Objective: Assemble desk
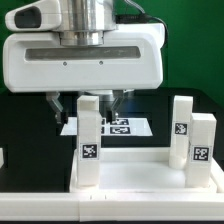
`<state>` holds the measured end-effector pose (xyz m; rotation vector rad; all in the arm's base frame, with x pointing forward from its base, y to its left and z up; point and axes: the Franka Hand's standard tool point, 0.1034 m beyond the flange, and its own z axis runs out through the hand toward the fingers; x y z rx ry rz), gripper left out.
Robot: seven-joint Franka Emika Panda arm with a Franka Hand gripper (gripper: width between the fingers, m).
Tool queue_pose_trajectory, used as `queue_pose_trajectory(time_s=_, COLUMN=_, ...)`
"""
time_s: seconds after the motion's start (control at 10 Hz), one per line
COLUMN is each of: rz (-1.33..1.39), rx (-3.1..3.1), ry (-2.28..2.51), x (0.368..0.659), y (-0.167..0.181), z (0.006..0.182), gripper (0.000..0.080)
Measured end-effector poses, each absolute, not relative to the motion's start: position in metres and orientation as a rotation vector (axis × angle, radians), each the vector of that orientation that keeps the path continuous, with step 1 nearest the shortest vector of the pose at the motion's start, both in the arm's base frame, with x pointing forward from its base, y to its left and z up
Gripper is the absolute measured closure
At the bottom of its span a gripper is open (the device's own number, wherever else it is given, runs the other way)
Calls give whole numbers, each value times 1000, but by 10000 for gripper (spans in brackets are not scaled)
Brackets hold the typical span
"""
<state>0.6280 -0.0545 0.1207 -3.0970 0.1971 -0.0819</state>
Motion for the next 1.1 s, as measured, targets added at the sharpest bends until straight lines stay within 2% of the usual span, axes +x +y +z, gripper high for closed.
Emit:
queue_pose_trajectory(time_s=0.1, rz=-79, rx=-3086, ry=308, x=628, y=-55, z=121, gripper=426)
queue_pose_trajectory(time_s=0.2, rz=-78, rx=-3080, ry=357, x=628, y=-54, z=121, gripper=515)
queue_pose_trajectory(time_s=0.6, rz=-82, rx=-2708, ry=1424, x=629, y=-47, z=119, gripper=515)
queue_pose_trajectory(time_s=1.1, rz=-50, rx=-2377, ry=1876, x=629, y=-50, z=120, gripper=515)
